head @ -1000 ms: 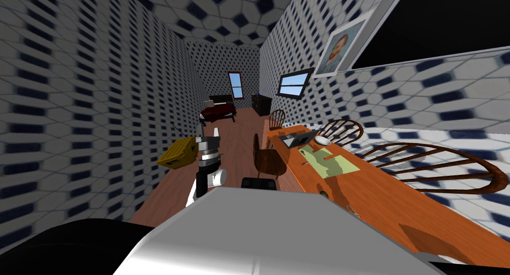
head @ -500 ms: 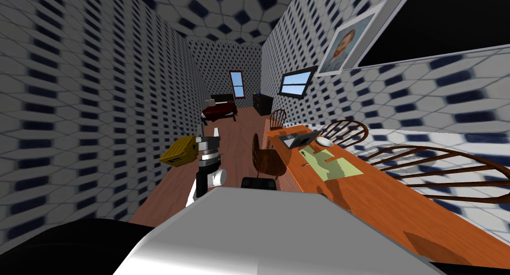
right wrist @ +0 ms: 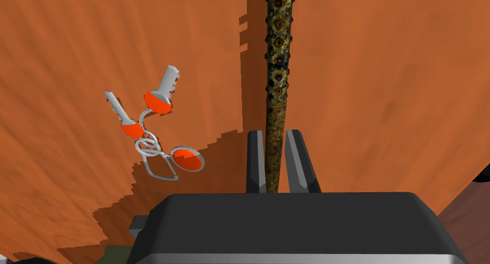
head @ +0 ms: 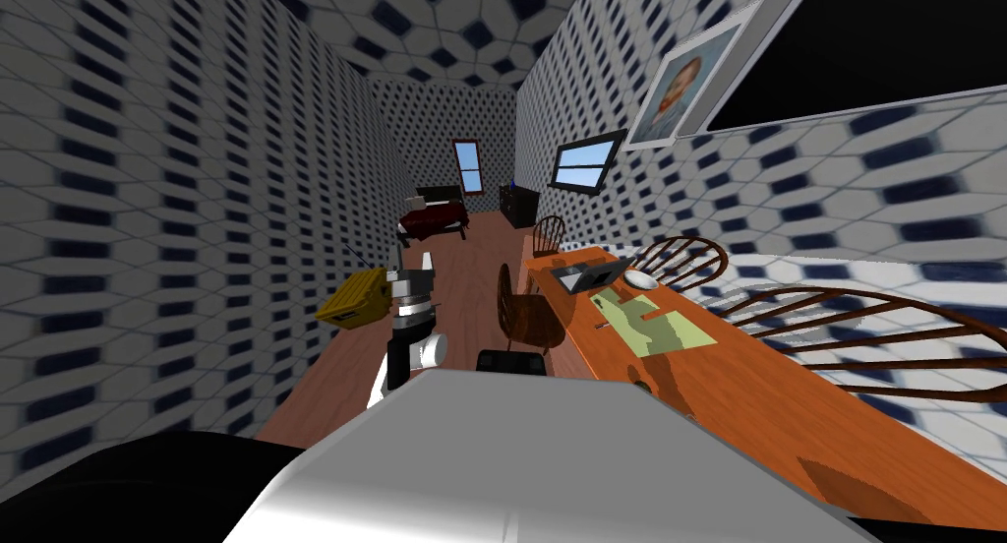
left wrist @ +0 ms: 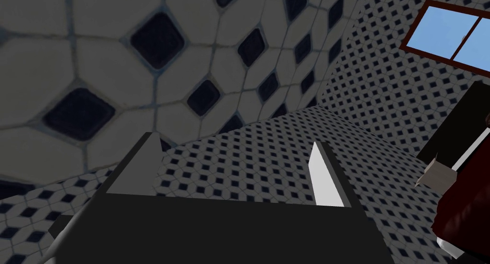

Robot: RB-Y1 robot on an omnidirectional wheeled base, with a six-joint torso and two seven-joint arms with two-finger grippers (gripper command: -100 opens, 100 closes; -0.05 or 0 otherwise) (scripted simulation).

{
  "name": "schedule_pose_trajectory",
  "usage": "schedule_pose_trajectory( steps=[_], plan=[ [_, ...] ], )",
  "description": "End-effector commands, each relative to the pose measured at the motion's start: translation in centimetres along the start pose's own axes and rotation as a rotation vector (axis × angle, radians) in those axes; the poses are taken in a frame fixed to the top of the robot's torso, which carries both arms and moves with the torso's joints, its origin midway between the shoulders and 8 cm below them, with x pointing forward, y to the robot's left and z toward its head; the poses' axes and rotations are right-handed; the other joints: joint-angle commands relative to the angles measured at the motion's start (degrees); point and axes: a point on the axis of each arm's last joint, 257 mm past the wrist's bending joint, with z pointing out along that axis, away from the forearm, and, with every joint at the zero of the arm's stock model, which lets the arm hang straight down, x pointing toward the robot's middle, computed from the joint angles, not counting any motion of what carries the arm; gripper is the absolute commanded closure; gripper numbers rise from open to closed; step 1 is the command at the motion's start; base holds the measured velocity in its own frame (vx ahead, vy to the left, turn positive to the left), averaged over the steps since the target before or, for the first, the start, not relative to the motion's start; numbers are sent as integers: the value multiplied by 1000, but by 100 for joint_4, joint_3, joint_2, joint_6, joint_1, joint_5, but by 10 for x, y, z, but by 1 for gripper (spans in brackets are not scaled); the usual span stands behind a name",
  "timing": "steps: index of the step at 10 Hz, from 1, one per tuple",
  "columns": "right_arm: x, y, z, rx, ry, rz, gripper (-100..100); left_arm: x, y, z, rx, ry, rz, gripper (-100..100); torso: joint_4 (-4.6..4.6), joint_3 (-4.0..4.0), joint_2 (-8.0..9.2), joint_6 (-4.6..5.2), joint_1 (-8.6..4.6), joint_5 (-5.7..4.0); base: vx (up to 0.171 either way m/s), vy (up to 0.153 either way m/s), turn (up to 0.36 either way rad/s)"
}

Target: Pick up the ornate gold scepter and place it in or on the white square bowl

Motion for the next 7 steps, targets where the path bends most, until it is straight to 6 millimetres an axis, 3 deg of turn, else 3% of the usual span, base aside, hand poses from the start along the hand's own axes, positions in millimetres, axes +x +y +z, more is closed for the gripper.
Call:
schedule_pose_trajectory(
  steps=[1,2,3,7],
  plan=[
    [0,0,0,0,0,0,100,0,0,0,0,0,0,0,0,0,0,0,0,0,0,0,0],
    [0,0,0,0,0,0,0,0,0,0,0,0,0,0,0,0,0,0,1,0,0,0,0],
    [-1,-10,-8,-1,-1,-8,100,0,0,0,0,0,0,0,0,0,0,0,1,0,-6,40,-64],
    [-3,-18,-15,-2,-2,-18,100,0,0,0,0,0,0,0,0,0,1,2,26,8,-4,45,-46]
  ],
)
